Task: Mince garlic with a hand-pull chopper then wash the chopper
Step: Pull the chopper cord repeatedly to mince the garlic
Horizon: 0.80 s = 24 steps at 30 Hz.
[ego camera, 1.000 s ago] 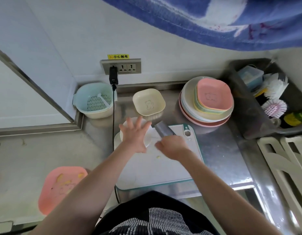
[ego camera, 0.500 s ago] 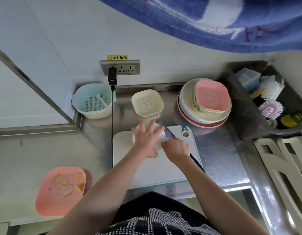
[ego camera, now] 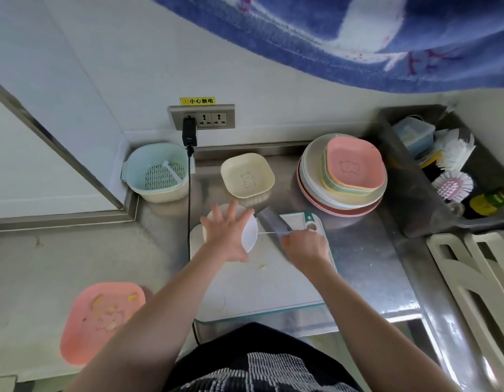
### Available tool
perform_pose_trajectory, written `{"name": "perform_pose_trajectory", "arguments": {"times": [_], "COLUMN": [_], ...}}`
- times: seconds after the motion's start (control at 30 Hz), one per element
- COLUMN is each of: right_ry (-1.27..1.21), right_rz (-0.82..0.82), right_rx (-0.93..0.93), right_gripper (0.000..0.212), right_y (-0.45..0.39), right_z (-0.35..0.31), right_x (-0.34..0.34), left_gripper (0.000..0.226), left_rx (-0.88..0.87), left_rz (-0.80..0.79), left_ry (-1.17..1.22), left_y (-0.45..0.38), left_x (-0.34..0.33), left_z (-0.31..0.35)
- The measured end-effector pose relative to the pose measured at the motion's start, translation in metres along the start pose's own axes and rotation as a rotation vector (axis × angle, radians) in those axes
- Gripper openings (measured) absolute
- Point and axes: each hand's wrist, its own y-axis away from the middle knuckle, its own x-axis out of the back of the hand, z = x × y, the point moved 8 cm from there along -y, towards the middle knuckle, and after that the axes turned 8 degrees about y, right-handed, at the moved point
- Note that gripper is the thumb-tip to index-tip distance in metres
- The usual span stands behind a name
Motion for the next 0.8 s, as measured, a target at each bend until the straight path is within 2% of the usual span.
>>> {"name": "perform_pose_trajectory", "arguments": {"times": [0.1, 0.13, 0.2, 0.33, 0.4, 0.47, 0.57, 0.63, 0.7, 0.8], "right_ry": [0.053, 0.065, 0.092, 0.109, 0.045, 0.046, 0.03, 0.016, 0.01, -0.018], "right_rz": [-0.047, -0.049, -0.041, -0.133, -0.151, -0.116, -0.115, -0.158, -0.139, -0.17], "right_rx": [0.34, 0.39, 0.339, -0.106, -0.233, -0.157, 0.248, 0.392, 0.343, 0.042], "right_gripper": [0.044, 0.045, 0.04, 0.035, 0.038, 0.038, 0.045, 0.047, 0.046, 0.045], "right_y": [0.019, 0.022, 0.014, 0.0, -0.001, -0.006, 0.003, 0.013, 0.005, -0.01], "right_z": [-0.068, -0.076, -0.065, 0.039, 0.072, 0.055, -0.038, -0.073, -0.063, 0.002], "right_x": [-0.005, -0.005, -0.006, -0.023, -0.023, -0.014, -0.007, -0.012, -0.015, -0.024], "left_gripper": [0.112, 0.112, 0.112, 0.113, 0.112, 0.11, 0.109, 0.11, 0.111, 0.111], "left_rx": [0.003, -0.004, 0.003, 0.056, 0.054, 0.018, -0.004, 0.03, 0.023, 0.013], "left_rz": [0.016, 0.023, 0.029, 0.004, 0.008, 0.02, 0.03, 0.011, 0.013, 0.016], "left_ry": [0.0, 0.003, 0.015, 0.061, 0.047, -0.008, -0.025, 0.025, 0.027, 0.018], "left_y": [0.001, 0.002, 0.003, 0.001, 0.001, 0.0, 0.0, 0.0, 0.002, 0.002], "left_x": [-0.001, -0.001, -0.001, -0.002, 0.0, 0.003, 0.004, 0.002, 0.002, 0.001], "left_z": [-0.003, -0.002, -0.003, -0.012, -0.011, -0.003, 0.002, -0.003, -0.003, -0.002]}}
